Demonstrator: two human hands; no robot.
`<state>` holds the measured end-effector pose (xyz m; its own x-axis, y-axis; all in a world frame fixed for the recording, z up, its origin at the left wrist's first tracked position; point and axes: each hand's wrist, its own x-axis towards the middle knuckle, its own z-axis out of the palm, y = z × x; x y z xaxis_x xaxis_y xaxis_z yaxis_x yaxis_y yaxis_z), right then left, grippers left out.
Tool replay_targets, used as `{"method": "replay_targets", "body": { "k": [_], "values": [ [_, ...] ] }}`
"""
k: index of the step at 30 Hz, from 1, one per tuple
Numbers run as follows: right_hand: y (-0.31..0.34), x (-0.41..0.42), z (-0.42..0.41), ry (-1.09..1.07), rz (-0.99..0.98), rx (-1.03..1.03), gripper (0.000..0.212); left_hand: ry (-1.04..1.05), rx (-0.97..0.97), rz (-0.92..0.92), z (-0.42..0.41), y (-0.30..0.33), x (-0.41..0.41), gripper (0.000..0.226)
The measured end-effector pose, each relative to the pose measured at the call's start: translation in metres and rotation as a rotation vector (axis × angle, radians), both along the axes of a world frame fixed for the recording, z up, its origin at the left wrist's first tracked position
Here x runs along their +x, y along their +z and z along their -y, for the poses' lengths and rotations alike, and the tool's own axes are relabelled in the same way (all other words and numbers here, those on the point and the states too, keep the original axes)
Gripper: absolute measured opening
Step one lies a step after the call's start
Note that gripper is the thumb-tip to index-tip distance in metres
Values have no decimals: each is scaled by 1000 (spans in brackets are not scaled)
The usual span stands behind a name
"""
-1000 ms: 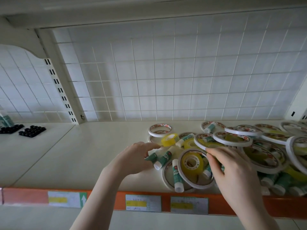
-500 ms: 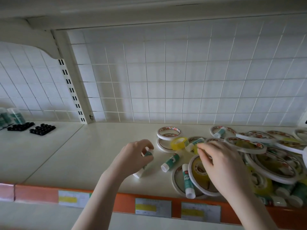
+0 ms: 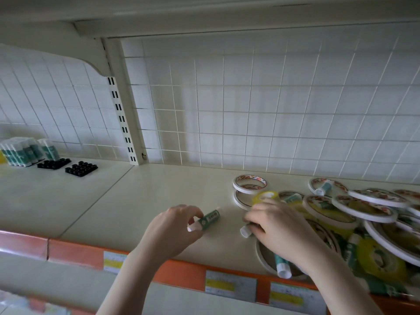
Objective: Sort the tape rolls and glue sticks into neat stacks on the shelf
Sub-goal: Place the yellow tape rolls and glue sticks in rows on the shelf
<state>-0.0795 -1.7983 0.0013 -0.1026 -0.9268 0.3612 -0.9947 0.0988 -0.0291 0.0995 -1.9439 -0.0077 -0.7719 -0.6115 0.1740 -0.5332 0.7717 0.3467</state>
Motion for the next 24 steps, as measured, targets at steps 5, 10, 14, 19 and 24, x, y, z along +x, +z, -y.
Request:
{"method": "replay_targets", "body": {
  "k": [5,10,14,19,24],
  "values": [
    [1,3,5,39,96,89,28,34,-5,7,2,1,8,21],
    [3,1,6,-84,-3,145,31,41,4,-3,3,1,10,16],
    [5,1,7,-151,-71,214,32,44,14,5,3,0,10,13],
    [8,-4,13,-146,-142,275,32,70,33,1,3,-1,9,2],
    [12,-7,12,-106,-142,238,25,107,36,-35,3,2,15,2]
  ]
}}
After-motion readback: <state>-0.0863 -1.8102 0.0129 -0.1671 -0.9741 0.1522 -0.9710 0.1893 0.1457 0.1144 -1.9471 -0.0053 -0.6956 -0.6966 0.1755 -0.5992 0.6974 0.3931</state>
